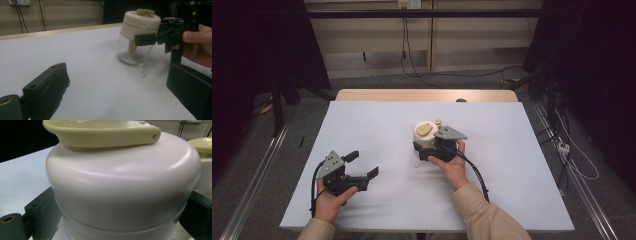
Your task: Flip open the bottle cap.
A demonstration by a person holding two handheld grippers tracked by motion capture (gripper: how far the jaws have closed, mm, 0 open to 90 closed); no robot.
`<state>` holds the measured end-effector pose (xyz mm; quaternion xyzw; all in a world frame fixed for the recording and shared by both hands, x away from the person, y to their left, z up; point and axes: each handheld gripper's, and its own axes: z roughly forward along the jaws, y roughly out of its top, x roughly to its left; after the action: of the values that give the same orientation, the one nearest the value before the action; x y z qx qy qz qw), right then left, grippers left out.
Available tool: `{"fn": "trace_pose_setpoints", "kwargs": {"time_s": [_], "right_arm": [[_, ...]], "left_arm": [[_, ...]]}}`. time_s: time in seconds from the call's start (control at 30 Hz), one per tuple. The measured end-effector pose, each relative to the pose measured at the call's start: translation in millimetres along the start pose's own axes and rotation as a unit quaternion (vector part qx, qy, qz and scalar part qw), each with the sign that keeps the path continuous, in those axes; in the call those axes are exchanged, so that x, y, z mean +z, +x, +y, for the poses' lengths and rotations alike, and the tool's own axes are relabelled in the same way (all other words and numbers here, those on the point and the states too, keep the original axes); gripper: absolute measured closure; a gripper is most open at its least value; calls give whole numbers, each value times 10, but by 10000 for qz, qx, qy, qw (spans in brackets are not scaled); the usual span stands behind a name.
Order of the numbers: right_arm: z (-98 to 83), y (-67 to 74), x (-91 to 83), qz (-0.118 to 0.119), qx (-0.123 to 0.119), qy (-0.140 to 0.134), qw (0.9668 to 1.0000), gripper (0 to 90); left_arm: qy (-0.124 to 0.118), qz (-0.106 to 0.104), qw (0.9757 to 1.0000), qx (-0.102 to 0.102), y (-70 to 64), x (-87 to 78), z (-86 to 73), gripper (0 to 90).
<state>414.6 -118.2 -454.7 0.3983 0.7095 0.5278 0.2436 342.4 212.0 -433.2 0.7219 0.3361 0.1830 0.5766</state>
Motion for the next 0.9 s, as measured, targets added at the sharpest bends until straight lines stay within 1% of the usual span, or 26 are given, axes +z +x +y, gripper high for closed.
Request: {"fn": "trace_pose_setpoints", "kwargs": {"time_s": [0.03,0.1,0.17,0.23,0.27,0.33,0.43,0.47,0.57,0.73,0.77,0.83,0.9], "right_arm": [[1,-3,1,0,-2,1,10000,49],[1,-3,2,6,-7,5,10000,50],[2,-3,1,6,-5,11,10000,50],[2,-4,1,9,-7,12,10000,50],[3,-4,1,13,2,11,10000,49],[4,-5,1,16,2,14,10000,50],[4,-6,2,19,-3,15,10000,50],[4,-6,1,18,2,16,10000,50],[4,-6,1,20,-1,17,10000,49],[5,-7,2,21,0,19,10000,49],[5,-11,7,35,46,16,10000,49],[1,-13,7,37,58,21,10000,49],[3,-9,6,28,60,20,10000,49]], "left_arm": [[-19,-5,10000,-34,-1,9,8,37],[-29,-28,10000,-29,0,26,26,41],[-25,-37,10000,-66,-3,45,44,44],[-45,-26,9999,-133,-14,74,68,50],[-36,-36,9999,-114,-12,83,77,51],[-52,-56,9998,-168,-23,109,101,54],[-29,-82,9998,-197,-38,149,133,55],[-23,-117,9998,-183,-43,165,150,57],[-35,-128,9997,-208,-65,200,187,63],[28,-169,9996,-222,-87,264,219,65],[31,-183,9996,-234,-94,276,225,65],[62,-200,9996,-203,-103,289,236,65],[80,-242,9994,-219,-115,311,240,65]]}}
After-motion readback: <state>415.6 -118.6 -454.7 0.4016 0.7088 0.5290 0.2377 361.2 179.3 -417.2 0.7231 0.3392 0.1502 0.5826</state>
